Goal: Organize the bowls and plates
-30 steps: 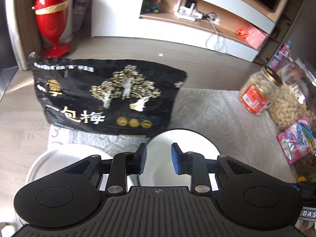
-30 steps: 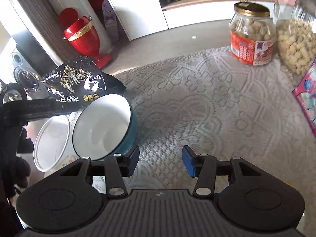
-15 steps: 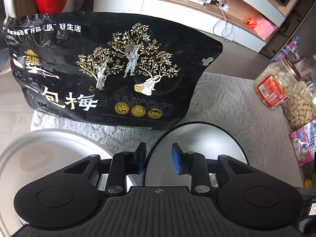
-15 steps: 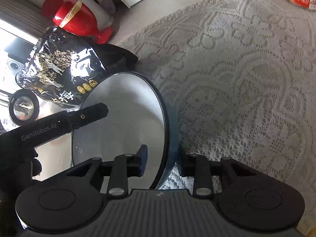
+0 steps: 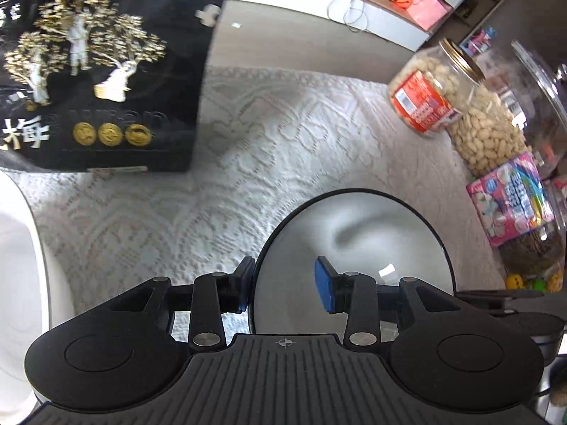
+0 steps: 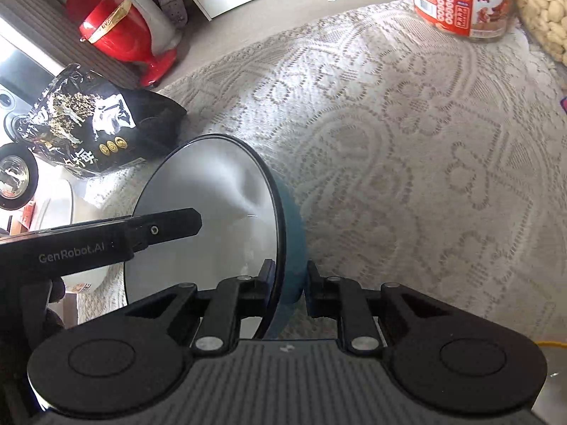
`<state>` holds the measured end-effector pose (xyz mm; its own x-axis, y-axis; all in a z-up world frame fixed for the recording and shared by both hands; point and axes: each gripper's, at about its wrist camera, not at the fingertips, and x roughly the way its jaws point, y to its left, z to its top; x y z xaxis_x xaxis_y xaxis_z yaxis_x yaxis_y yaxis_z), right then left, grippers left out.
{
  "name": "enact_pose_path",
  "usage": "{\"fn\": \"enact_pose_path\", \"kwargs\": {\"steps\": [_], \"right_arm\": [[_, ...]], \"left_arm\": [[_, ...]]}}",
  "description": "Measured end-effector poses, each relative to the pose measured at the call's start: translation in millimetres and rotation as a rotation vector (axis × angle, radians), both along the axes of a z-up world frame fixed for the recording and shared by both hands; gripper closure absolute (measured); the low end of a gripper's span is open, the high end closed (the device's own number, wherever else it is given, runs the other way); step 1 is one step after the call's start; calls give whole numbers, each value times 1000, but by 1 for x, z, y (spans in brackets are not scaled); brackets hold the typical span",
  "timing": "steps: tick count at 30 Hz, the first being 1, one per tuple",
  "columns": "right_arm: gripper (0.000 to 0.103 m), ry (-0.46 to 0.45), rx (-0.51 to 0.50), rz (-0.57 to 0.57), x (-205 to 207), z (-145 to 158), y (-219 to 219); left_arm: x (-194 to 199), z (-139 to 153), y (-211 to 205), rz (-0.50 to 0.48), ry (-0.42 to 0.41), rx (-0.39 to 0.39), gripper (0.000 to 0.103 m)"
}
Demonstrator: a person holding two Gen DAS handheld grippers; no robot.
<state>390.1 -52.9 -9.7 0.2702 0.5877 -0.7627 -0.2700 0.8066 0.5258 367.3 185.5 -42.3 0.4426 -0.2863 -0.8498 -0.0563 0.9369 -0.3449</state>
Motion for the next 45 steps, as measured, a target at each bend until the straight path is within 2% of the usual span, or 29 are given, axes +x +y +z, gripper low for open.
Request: {"fn": "enact_pose_path", "kwargs": {"steps": [5, 8, 11, 14, 19, 45], "right_arm": [[79, 49, 33, -22, 2, -15, -8], [76, 63, 63, -40, 5, -16, -10], [75, 72, 62, -45, 7, -18, -8], [73, 78, 67, -44, 8, -18, -8], [73, 83, 56, -52, 8, -17, -5], [75, 9, 5, -21, 4, -16, 1]], "left_arm": [[-3, 0, -25, -42, -33, 69, 63], [-1, -10, -29, -57, 7, 84, 64], [5, -23, -29, -56, 61, 75, 70], [5, -24, -32, -67, 57, 90, 68], [4, -25, -35, -76, 51, 94, 62], [-1, -25, -40, -104, 4, 129, 58]]}}
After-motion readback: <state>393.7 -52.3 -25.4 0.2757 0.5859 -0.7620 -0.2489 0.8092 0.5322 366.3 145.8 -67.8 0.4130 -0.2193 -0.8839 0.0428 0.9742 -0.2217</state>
